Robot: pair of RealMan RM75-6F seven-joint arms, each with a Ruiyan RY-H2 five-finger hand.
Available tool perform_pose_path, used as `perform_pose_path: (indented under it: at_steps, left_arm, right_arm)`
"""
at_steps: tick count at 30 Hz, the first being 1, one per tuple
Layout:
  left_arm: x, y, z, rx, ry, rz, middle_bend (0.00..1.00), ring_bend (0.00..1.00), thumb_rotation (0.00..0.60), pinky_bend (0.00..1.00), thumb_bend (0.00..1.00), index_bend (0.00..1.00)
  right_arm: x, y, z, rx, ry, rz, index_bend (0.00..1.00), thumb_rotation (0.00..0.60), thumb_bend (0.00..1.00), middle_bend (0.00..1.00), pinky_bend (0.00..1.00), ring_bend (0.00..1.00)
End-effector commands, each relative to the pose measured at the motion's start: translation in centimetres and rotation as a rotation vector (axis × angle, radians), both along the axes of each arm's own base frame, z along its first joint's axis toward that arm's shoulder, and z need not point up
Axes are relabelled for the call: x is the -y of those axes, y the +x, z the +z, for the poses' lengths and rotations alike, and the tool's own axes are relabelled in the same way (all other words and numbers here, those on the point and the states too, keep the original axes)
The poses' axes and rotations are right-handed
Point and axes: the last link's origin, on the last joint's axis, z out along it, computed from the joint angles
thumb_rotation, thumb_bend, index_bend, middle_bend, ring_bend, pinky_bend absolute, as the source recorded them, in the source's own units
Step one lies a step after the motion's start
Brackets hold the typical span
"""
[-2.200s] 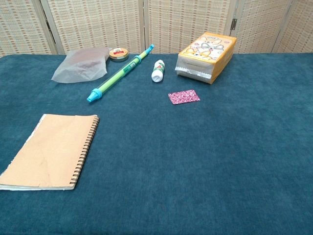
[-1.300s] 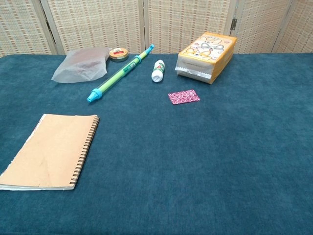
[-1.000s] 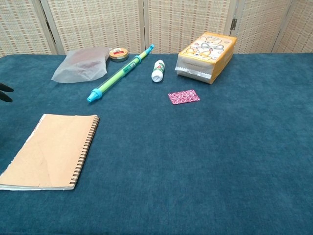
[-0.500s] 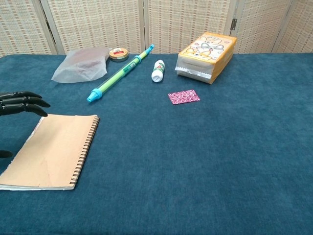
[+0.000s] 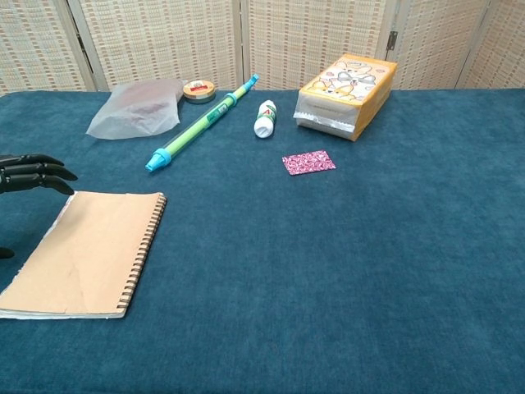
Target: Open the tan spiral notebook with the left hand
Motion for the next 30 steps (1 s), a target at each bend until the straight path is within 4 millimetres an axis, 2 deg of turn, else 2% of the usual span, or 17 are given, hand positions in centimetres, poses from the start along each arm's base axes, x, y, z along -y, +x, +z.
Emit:
perform_pose_path:
  at_steps: [1,9,30]
  left_arm:
    - [0.1,0.0,-0.3,-0.005,-0.005,0.002,0.16,0.11,0.6,0.26,0.15,0.21]
    - [0.1,0.5,-1.5,-0.023,-0.031,-0.021,0.16,0.11,0.6,0.26,0.15,0.21]
    - [0.2,2.4,-3.7,0.124,-0.053,-0.014,0.17,0.14,0.6,0.26,0.15,0.26]
  right_arm:
    - [0.0,0.0,0.0,-0.001,-0.001,-0.001,0.17,0.6,0.13,0.17,0.22,0.13]
    - [-0.1,0.1,0.1,0.0,-0.004,-0.002,0.17,0.6,0.13,0.17,0.22,0.13]
    - [0.1,0.1,0.0,-0.002,-0.006,-0.016,0.17,0.6,0.13,0.17,0.22,0.13]
